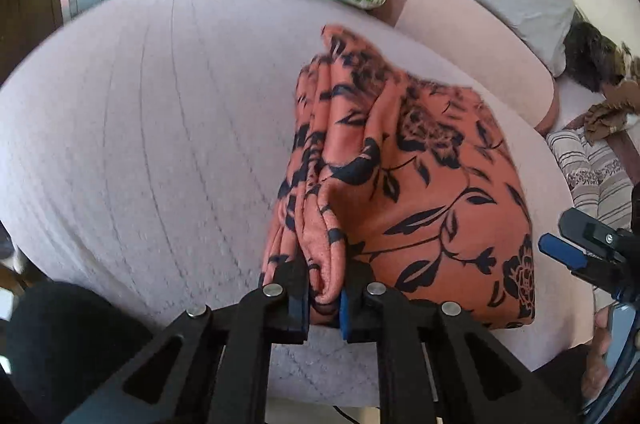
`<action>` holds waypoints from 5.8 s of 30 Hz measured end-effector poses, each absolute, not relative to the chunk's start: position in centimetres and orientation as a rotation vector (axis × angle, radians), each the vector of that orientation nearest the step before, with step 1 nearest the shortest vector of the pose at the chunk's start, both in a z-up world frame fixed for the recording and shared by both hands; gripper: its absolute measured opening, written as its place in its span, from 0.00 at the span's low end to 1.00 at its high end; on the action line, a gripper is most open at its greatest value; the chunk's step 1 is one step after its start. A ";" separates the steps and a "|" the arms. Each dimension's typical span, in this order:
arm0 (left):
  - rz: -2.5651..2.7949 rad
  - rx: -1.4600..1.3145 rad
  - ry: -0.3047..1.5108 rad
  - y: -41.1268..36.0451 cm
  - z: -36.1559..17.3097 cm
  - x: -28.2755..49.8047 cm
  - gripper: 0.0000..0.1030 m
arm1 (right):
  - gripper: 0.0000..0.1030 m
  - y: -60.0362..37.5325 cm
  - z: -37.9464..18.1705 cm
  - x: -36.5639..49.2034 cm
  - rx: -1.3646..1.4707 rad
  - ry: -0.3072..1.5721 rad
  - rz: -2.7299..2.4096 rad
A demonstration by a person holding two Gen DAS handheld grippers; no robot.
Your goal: Fold small clothes
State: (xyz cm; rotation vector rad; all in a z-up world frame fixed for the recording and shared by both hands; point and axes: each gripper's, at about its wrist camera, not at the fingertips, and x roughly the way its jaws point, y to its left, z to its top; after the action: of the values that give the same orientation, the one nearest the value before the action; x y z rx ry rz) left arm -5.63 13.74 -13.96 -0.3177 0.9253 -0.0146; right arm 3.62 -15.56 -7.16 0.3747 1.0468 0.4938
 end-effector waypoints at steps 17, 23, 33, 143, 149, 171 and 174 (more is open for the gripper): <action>-0.036 -0.218 0.767 11.1 -6.3 -5.0 0.16 | 0.91 -16.0 -12.1 6.4 0.721 1.111 0.655; -0.153 -0.191 0.835 8.6 -7.9 3.3 0.18 | 0.91 -16.2 -12.1 5.6 0.731 1.072 0.657; -0.031 -0.115 0.969 10.8 -14.5 5.7 0.06 | 0.91 -22.1 -9.5 7.2 0.737 0.997 0.562; -0.169 -0.170 0.802 11.0 -11.2 -0.7 0.54 | 0.81 -19.8 -8.2 4.1 0.649 1.014 0.470; -0.113 -0.149 0.871 10.9 -13.4 4.8 0.55 | 0.81 -21.6 -9.9 7.0 0.727 1.036 0.422; -0.069 -0.188 0.948 12.3 -17.1 5.1 0.53 | 0.78 -19.0 -11.3 9.8 0.632 1.121 0.401; -0.065 -0.188 0.950 12.2 -17.1 5.0 0.54 | 0.54 -17.1 -12.7 10.4 0.535 1.207 0.433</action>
State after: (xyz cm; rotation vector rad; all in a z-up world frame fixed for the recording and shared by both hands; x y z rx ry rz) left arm 4.99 12.16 -17.14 -0.1878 0.9496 -0.0649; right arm 10.42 -17.09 -12.75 0.5350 1.2074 0.4334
